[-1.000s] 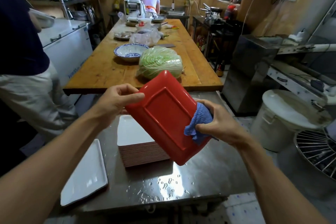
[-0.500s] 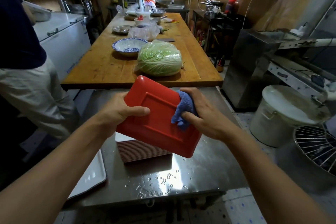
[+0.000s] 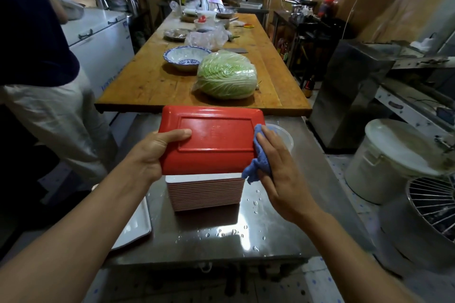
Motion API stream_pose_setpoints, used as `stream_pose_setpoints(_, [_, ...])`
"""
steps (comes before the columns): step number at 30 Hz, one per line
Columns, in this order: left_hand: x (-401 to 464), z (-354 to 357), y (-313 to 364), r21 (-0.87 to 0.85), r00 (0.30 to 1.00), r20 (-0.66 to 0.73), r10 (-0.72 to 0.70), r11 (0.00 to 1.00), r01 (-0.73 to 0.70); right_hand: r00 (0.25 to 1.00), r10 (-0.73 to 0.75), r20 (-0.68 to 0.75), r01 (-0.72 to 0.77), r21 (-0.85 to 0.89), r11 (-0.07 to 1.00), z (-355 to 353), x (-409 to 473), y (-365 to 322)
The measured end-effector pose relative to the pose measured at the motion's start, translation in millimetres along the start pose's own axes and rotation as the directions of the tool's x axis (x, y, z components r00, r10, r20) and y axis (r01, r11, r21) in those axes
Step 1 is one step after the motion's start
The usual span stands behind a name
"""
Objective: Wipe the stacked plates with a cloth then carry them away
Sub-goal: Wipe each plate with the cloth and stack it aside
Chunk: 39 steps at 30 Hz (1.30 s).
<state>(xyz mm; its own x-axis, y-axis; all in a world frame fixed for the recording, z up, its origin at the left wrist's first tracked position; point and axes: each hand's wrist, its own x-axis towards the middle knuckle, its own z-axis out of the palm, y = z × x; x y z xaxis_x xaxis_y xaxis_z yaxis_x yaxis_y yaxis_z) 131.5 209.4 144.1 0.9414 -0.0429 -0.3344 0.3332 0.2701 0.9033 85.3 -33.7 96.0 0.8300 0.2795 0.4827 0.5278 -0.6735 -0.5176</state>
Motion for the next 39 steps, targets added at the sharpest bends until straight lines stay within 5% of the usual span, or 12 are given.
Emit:
stream_pose_setpoints(7, [-5,9,-6,-0.145,0.997,-0.062,-0.054,0.988,0.044,0.985,-0.126,-0.116,0.084,-0.316,0.945,43,9,-29])
stream_pose_setpoints(16, [-8,4,-27,-0.186,0.984,-0.159,0.082,0.976,-0.111,0.997,-0.069,0.02,0.072,-0.207,0.976,78,40,-89])
stream_pose_setpoints(24, [-15,-24,-25,-0.205,0.976,-0.192,0.105,0.968,-0.144,0.987,-0.024,0.159,0.067,-0.274,0.959,62,77,-63])
stream_pose_setpoints(31, [-19,-58,-22,-0.269,0.978,-0.186,0.098,0.952,-0.146,0.985,0.157,0.068,-0.161,0.059,0.985,59,66,-36])
stream_pose_setpoints(39, [-30,-91,-15,-0.298,0.967,-0.228,0.116,0.937,-0.183,0.971,0.237,0.043,-0.239,0.3,0.924,82,48,-38])
